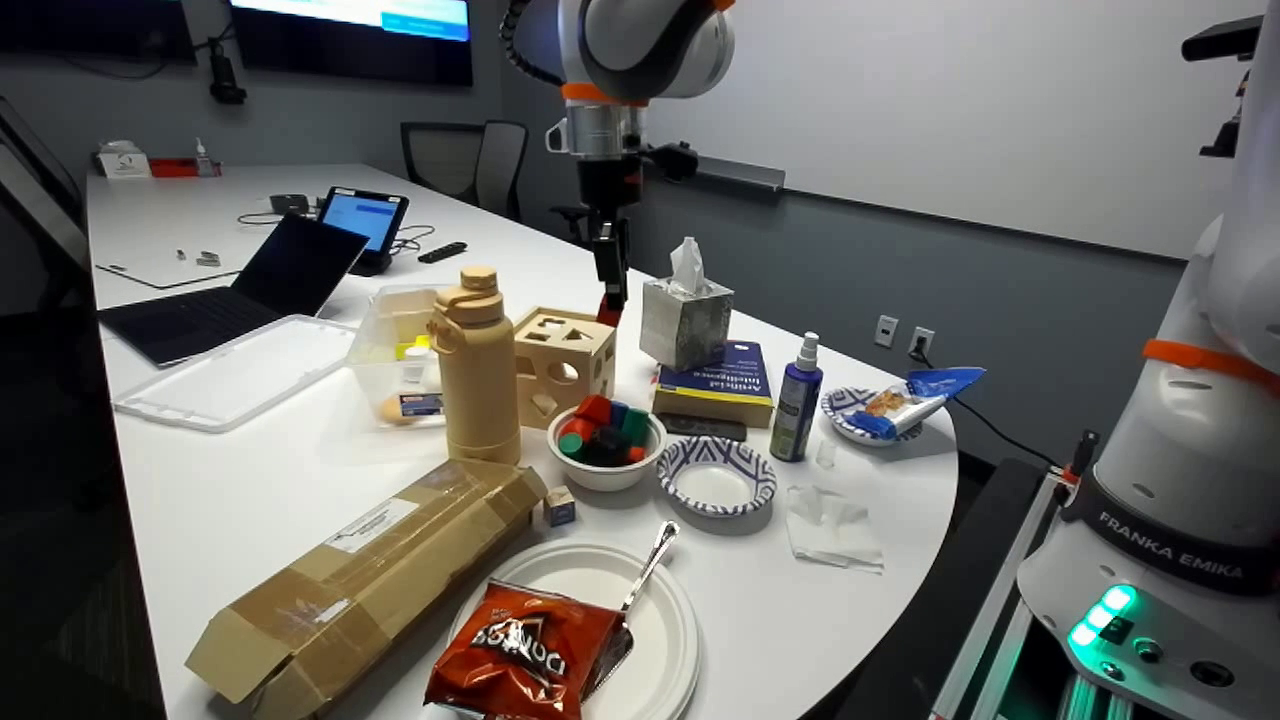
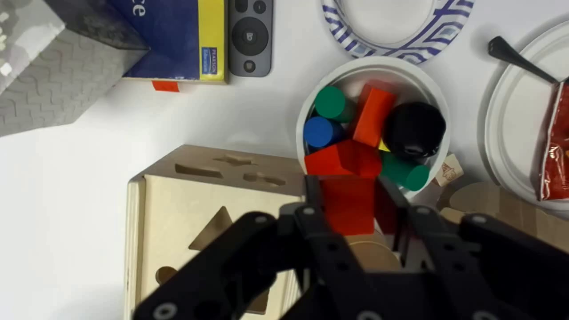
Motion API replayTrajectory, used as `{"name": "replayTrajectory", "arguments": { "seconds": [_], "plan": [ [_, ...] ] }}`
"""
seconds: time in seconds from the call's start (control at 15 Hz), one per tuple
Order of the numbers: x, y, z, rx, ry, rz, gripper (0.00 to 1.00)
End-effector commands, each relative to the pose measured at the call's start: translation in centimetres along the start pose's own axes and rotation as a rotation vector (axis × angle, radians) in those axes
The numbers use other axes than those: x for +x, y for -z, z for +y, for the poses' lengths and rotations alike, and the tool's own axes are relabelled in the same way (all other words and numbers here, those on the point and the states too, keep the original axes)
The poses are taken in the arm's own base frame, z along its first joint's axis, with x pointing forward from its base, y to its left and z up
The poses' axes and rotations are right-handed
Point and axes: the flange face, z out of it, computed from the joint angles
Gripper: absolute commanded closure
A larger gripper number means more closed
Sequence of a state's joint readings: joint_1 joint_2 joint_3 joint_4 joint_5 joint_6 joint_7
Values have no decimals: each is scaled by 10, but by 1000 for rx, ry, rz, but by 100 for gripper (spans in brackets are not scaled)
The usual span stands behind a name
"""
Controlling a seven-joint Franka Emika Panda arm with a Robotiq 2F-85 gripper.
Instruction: Put a red block in the box
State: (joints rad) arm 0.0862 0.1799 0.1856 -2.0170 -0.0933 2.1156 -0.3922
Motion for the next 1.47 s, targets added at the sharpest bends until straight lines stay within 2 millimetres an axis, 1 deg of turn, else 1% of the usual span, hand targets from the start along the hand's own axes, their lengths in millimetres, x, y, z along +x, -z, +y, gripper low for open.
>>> {"name": "replayTrajectory", "arguments": {
  "seconds": [0.0, 0.2, 0.33, 0.47, 0.67, 0.8, 1.4],
  "plan": [
    [42, -13, 18, -25, 53, -44, 91],
    [70, -25, 31, -36, 87, -48, 91],
    [85, -28, 40, -53, 105, -38, 91],
    [96, -26, 51, -63, 116, -23, 91],
    [106, -18, 61, -71, 132, -2, 91],
    [110, -19, 65, -65, 142, 1, 91],
    [125, -39, 58, -26, 156, -42, 91]
  ]
}}
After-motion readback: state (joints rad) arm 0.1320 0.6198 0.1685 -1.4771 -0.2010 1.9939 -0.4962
